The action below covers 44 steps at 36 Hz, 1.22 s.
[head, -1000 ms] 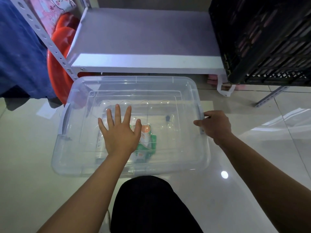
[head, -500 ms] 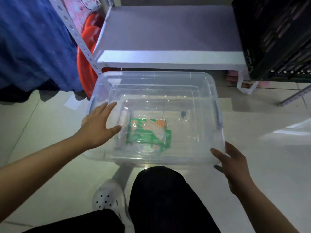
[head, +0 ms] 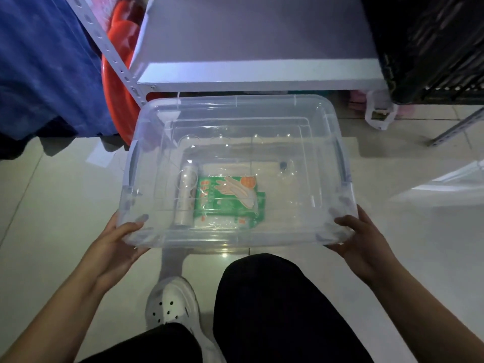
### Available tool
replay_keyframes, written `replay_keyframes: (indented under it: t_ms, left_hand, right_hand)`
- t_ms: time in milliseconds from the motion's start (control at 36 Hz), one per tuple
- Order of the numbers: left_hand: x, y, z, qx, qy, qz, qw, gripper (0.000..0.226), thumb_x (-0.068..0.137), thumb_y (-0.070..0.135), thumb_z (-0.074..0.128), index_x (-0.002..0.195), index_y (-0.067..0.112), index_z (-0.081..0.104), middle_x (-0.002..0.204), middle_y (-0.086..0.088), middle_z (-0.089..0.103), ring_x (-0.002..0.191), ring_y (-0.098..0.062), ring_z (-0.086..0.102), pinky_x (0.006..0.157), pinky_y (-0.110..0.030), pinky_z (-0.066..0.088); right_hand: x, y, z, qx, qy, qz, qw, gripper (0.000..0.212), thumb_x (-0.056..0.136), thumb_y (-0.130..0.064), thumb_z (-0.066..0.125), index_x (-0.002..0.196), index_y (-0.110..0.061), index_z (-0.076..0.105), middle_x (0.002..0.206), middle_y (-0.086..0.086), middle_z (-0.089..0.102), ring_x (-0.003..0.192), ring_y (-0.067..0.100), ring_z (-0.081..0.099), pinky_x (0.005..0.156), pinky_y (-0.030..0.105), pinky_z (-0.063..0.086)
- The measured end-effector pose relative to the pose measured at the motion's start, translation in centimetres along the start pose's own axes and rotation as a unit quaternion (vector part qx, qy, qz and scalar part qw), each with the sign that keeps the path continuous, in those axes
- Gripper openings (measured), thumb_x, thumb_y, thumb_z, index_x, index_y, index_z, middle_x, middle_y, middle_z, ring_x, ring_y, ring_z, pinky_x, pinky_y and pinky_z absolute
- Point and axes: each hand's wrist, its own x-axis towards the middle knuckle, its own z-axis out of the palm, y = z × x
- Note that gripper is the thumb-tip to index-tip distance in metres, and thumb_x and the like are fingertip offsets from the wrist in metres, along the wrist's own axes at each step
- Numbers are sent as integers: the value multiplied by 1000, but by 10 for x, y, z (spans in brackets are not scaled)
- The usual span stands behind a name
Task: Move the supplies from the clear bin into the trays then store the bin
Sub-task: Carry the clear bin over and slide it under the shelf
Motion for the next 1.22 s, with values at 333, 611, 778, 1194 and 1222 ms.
replay_keyframes:
  t_ms: [333,611,778,1194,1222]
  left_hand:
    - [-51,39,0,-6,-46,50,998,58,89,4,47,136,36,58,138,-9,62,119,-39,62,87,-45,58]
    - [-76,103,6,-5,-74,52,996,59,87,18,41,144,24,50,146,-14,54,114,-35,65,81,-43,60]
    - [-84,145,56,-51,-110,47,991,53,87,14,50,139,15,54,134,-12,64,105,-27,71,59,-25,61]
    - [-78,202,113,221,-217,211,927,86,61,15,90,137,32,54,130,-18,63,107,-46,65,84,-40,59]
    - [-76,205,113,234,-210,214,925,84,61,15,90,135,32,55,126,-17,66,102,-42,69,82,-40,59]
  right_hand:
    - [-68,-54,19,-2,-67,-71,995,49,83,6,45,102,-31,72,94,-5,73,77,15,69,58,35,56]
    - [-139,-106,28,-4,-106,-201,974,56,61,-6,61,112,-29,70,108,-4,73,97,17,70,86,50,52]
    - [-118,-135,31,12,-122,-232,965,44,70,-1,60,108,-22,69,110,10,69,98,29,67,78,49,56]
    - [-64,-189,44,-92,-182,-361,910,87,71,1,73,142,-39,42,139,0,57,121,34,61,90,62,51]
    - [-61,-192,46,-103,-186,-371,904,93,71,3,75,144,-40,39,141,-1,56,123,34,59,91,63,50]
